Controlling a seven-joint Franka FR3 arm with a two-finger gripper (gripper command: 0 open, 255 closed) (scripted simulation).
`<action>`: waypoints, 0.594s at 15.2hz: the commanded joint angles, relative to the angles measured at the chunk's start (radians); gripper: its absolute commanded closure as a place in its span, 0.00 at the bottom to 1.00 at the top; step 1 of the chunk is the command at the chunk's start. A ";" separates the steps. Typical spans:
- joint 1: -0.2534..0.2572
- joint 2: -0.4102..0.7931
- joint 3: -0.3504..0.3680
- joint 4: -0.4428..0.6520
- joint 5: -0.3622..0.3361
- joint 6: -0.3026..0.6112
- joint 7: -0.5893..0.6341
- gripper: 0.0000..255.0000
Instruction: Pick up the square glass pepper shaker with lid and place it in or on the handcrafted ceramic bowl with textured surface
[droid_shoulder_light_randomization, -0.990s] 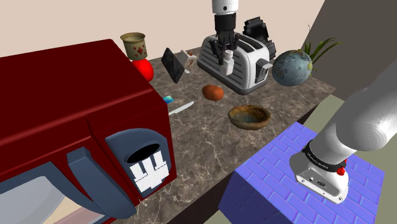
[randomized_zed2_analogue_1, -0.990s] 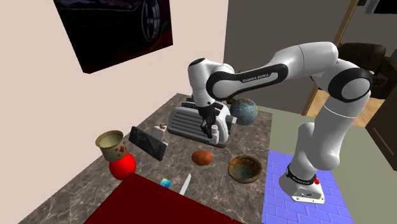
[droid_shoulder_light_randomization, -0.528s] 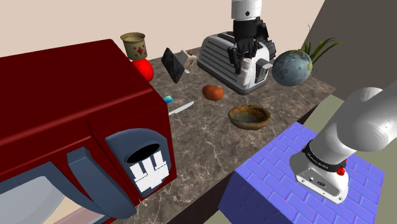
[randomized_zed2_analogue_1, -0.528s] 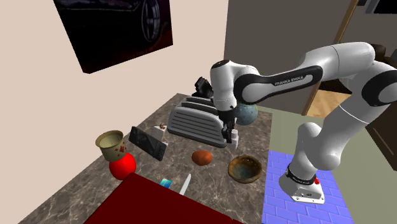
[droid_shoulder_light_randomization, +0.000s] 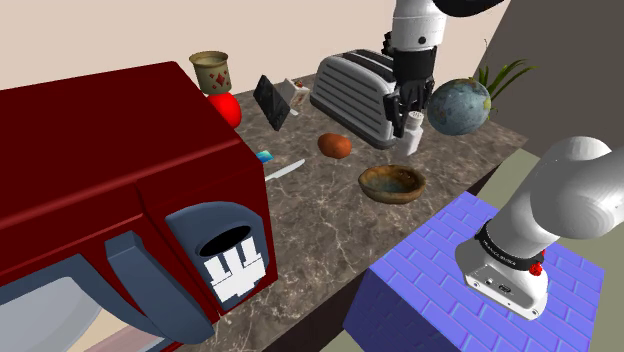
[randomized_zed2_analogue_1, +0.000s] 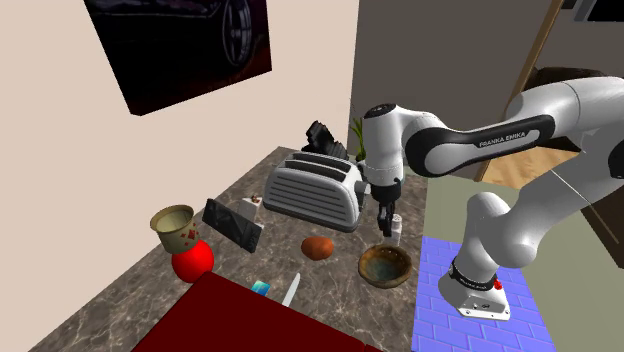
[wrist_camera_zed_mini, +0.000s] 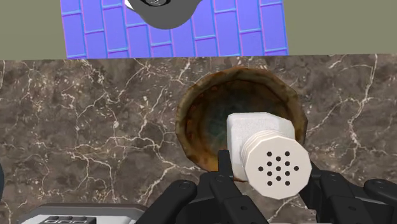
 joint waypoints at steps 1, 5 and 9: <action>0.001 0.000 0.002 -0.024 0.002 0.025 -0.001 1.00; 0.002 0.007 0.007 -0.073 0.005 0.080 -0.004 1.00; 0.003 0.019 0.012 -0.119 0.009 0.138 -0.007 1.00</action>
